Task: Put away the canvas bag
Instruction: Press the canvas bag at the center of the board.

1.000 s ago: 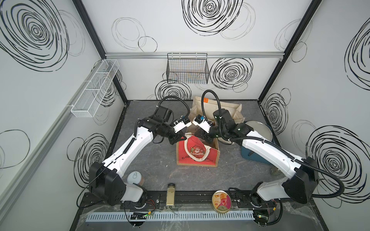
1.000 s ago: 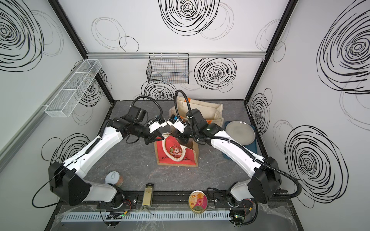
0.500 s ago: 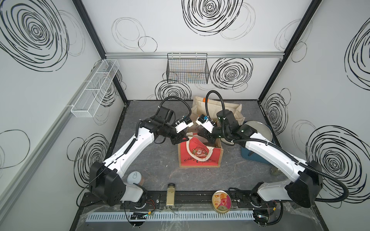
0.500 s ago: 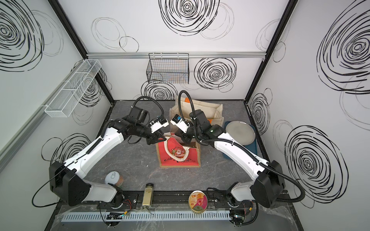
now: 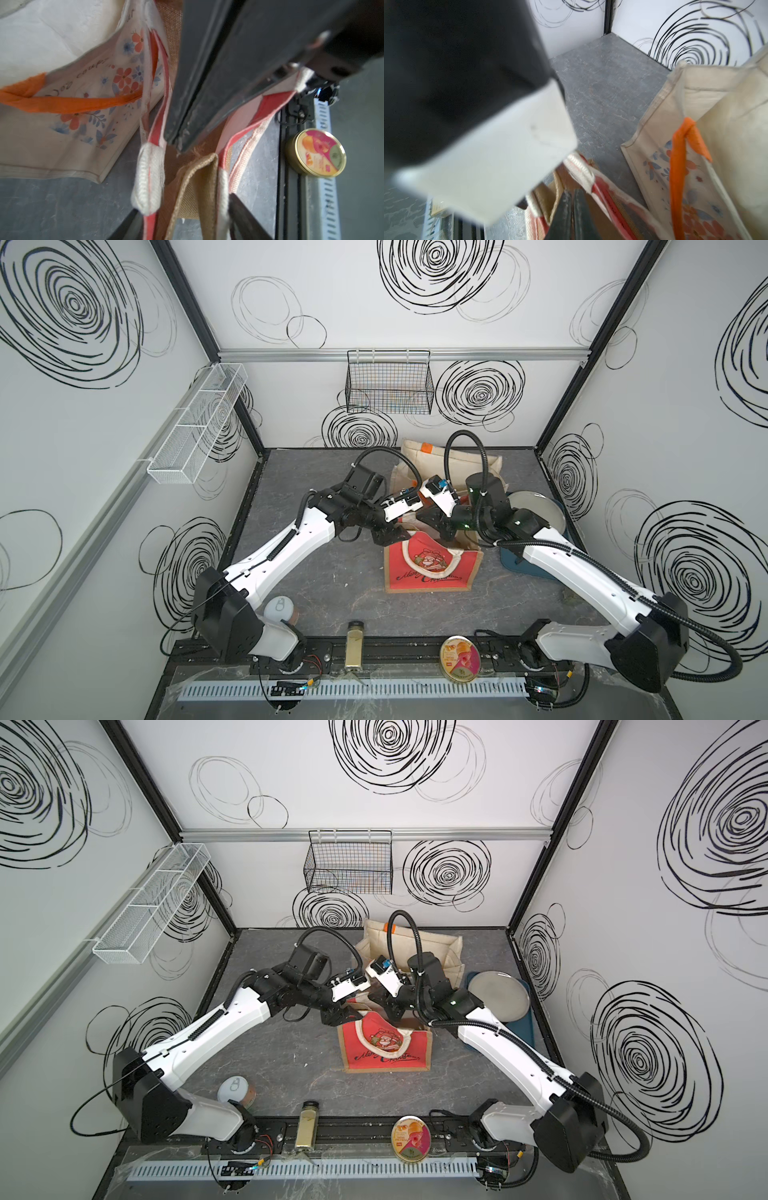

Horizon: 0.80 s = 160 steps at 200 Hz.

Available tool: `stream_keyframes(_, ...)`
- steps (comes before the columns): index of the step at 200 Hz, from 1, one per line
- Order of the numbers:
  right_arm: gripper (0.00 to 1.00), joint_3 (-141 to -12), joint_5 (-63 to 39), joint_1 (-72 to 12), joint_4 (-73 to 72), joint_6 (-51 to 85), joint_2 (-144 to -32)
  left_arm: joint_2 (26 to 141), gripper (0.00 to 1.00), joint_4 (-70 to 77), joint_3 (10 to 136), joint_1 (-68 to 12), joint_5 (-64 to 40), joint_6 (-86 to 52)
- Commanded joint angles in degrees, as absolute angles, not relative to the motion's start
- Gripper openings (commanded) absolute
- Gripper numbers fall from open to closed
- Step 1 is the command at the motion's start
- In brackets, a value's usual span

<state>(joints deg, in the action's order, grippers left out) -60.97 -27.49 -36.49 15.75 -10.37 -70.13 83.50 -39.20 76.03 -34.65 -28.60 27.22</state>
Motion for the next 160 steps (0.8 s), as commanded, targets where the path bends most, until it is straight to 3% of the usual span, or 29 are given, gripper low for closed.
stream_keyframes(1,0.1,-59.3,-27.9,-34.8,13.1,-7.4,-67.3,84.2,0.31,-38.4,78.5,-34.8,-25.6,30.1)
stream_keyframes(12,0.12,-58.9,-27.4,-33.9,14.2,-6.3,-66.2,84.4,0.09,-39.4,78.7,-34.8,-24.9,31.1)
stream_keyframes(19,0.17,-58.7,-26.8,-33.3,14.9,-5.3,-65.3,84.4,0.02,-40.0,78.7,-34.7,-24.8,31.4)
stream_keyframes(28,0.3,-58.6,-25.6,-32.8,15.9,-3.8,-64.0,84.6,0.01,-41.1,78.8,-34.5,-24.7,31.9)
stream_keyframes(43,0.63,-58.3,-23.3,-32.3,18.0,-1.9,-61.4,84.7,0.0,-42.6,79.0,-33.9,-24.5,32.1)
stream_keyframes(71,0.84,-57.4,-16.8,-32.3,23.2,0.1,-57.8,83.6,0.0,-43.2,78.2,-31.5,-27.5,31.9)
stream_keyframes(75,0.95,-57.1,-16.1,-32.3,23.9,0.5,-57.3,83.3,0.0,-43.3,78.1,-31.2,-27.8,32.0)
stream_keyframes(78,0.98,-56.9,-15.9,-32.3,24.3,0.7,-57.0,83.1,0.0,-43.2,77.9,-31.0,-28.0,32.0)
stream_keyframes(129,1.0,-55.1,-14.5,-34.1,29.2,0.8,-54.6,81.7,0.0,-43.8,76.9,-28.9,-30.9,32.1)
stream_keyframes(136,1.0,-55.1,-13.6,-35.2,29.4,-0.1,-54.9,81.8,0.11,-44.2,77.1,-28.9,-30.6,32.1)
stream_keyframes(144,1.0,-55.2,-11.3,-36.7,29.3,-0.6,-55.3,81.9,0.16,-44.3,77.2,-29.1,-30.2,32.0)
stream_keyframes(160,0.99,-56.6,-6.7,-40.3,28.3,-3.8,-56.1,82.4,0.11,-45.3,78.1,-30.0,-28.9,32.6)
